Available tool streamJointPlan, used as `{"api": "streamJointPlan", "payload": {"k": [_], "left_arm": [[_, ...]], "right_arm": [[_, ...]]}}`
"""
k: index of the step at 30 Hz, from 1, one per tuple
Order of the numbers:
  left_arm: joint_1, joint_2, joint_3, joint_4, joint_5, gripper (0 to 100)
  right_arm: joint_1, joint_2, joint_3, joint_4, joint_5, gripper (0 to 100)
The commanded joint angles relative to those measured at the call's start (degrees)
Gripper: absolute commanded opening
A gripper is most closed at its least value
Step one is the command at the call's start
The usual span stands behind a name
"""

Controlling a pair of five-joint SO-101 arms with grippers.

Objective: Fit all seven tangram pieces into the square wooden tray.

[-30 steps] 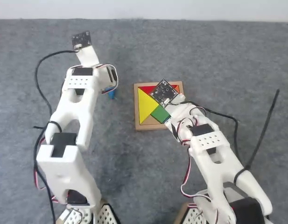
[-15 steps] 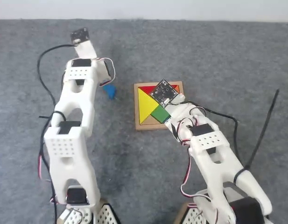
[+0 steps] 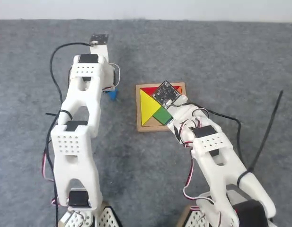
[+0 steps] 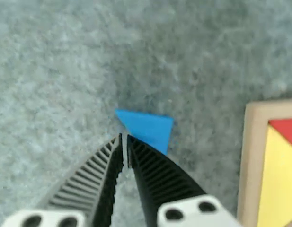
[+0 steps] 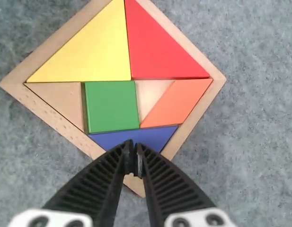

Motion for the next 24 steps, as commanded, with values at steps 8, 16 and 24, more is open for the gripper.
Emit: {"api": "streamJointPlan", "payload": {"k": [8,16,24], "left_arm": [[0.26,-1.32,-4.7,1.76,-5.01,1],[-5.36,-0.97,-5.85,-14.33,7.82,1],[0.62,7.91,-13.32,-16.53,-9.76,1]], "right_arm": [[0.66,-1.54,-0.62,-1.1,0.79,0.7],[0.75,-1.89,-0.62,-1.1,0.62,0.7],[0.75,-1.98,-0.62,-1.19,0.53,0.7]]}}
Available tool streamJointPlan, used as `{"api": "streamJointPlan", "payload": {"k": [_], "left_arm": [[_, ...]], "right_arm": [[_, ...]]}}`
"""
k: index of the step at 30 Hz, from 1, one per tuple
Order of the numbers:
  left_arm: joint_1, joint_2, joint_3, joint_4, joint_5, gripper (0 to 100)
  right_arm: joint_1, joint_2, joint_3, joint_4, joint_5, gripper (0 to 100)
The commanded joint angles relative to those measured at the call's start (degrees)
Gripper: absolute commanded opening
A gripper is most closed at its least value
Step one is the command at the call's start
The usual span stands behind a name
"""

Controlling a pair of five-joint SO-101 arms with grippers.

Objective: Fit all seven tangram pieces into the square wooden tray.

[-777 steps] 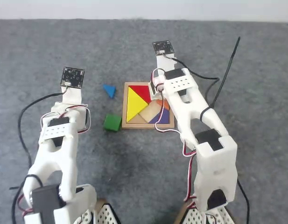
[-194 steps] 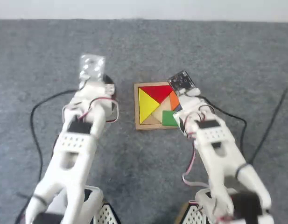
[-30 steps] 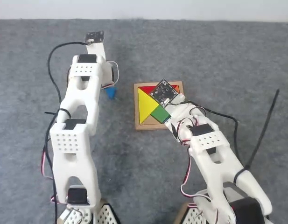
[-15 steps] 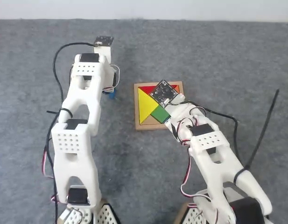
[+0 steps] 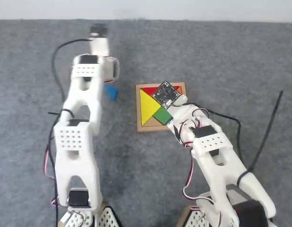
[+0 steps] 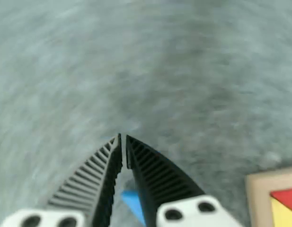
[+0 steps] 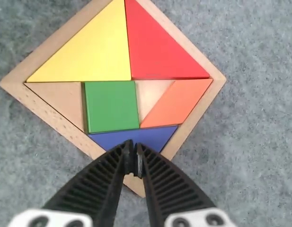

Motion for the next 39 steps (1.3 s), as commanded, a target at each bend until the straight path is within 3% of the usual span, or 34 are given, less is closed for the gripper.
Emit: {"api": "streamJointPlan", "payload": {"k": [1,4,14,21,30,39], "left_arm": [[0.79,3.16,-8.75,-0.09,-4.22,1],[0.53,7.3,-14.64,6.59,-5.27,1],[0.97,16.97,-40.4,39.56,-7.21,1],[1.05,17.41,-33.01,39.47,-7.12,1],[2.81,0.62,-8.31,38.86,-7.3,1],[2.81,-9.49,13.49,29.36,-7.47,1]], "right_arm": [[0.75,-1.98,-0.62,-1.19,0.44,0.7],[0.75,-2.07,-0.62,-1.19,0.44,0.7],[0.75,-2.07,-0.62,-1.19,0.62,0.7],[0.84,-2.07,-0.62,-1.19,0.62,0.7],[0.84,-2.07,-0.62,-1.19,0.62,0.7],[0.92,-2.07,-0.62,-1.19,0.7,0.7]]}}
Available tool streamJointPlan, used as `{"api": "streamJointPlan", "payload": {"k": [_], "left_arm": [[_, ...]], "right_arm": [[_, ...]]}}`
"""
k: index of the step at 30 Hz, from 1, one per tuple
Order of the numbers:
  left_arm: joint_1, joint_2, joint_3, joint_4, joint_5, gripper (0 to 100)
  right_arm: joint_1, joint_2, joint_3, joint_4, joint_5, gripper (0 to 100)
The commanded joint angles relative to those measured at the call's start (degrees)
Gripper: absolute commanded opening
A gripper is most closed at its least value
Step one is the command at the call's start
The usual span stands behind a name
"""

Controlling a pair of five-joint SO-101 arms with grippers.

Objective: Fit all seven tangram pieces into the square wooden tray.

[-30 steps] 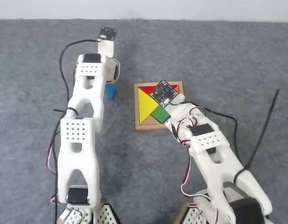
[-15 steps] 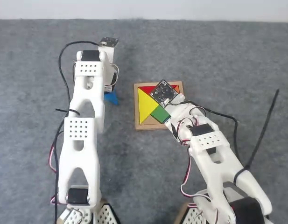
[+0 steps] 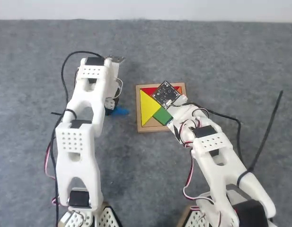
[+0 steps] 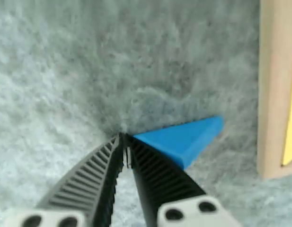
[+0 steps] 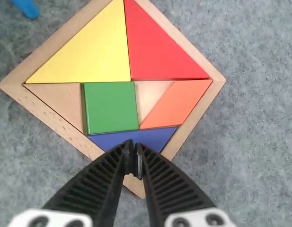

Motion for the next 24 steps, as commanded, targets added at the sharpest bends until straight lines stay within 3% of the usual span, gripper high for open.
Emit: {"api": "streamJointPlan", "payload": {"k": [1,7,14,24], "left_arm": [[0.7,-8.79,8.04,-3.96,-0.53,1],[2.55,-21.27,22.64,-13.98,-1.41,1],[1.05,-41.14,36.09,-23.91,-8.7,1],[0.97,-56.97,49.36,-24.0,-41.23,5]], "right_arm": [[0.92,-2.07,-0.62,-1.19,0.7,0.7],[1.54,-2.07,-0.62,-1.19,0.7,0.7],[2.15,-2.15,-0.7,-1.19,0.7,0.7],[2.07,-2.15,-0.7,-1.27,0.7,0.7]]}}
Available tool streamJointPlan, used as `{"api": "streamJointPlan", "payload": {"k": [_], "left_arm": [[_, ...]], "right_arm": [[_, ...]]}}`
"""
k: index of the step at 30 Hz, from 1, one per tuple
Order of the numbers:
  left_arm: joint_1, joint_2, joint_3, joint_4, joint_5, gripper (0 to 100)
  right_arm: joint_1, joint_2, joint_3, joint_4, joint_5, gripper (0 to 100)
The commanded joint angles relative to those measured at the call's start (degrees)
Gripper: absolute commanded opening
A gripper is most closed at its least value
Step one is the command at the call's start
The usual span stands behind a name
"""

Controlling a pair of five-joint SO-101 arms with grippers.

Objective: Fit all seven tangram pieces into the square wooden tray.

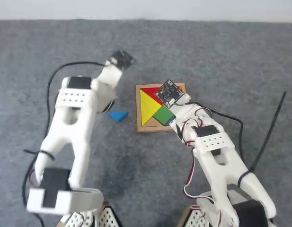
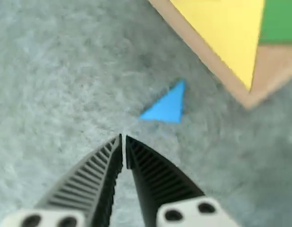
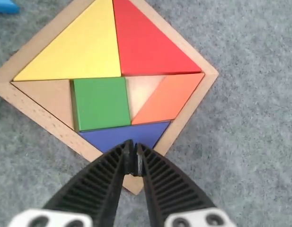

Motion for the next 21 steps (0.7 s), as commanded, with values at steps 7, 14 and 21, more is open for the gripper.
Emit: {"api": "streamJointPlan", "payload": {"k": [7,14,21], "left_arm": [[2.64,-7.21,16.31,-11.78,-29.27,27],[2.11,1.14,17.89,-27.52,-29.36,27],[2.11,15.56,4.79,-22.95,-29.27,24]], "right_arm": [[0.66,-2.15,-0.7,-1.27,0.7,0.7],[0.84,-2.15,-0.7,-1.98,0.7,0.7],[0.84,-2.15,-0.7,-1.98,0.7,0.7]]}}
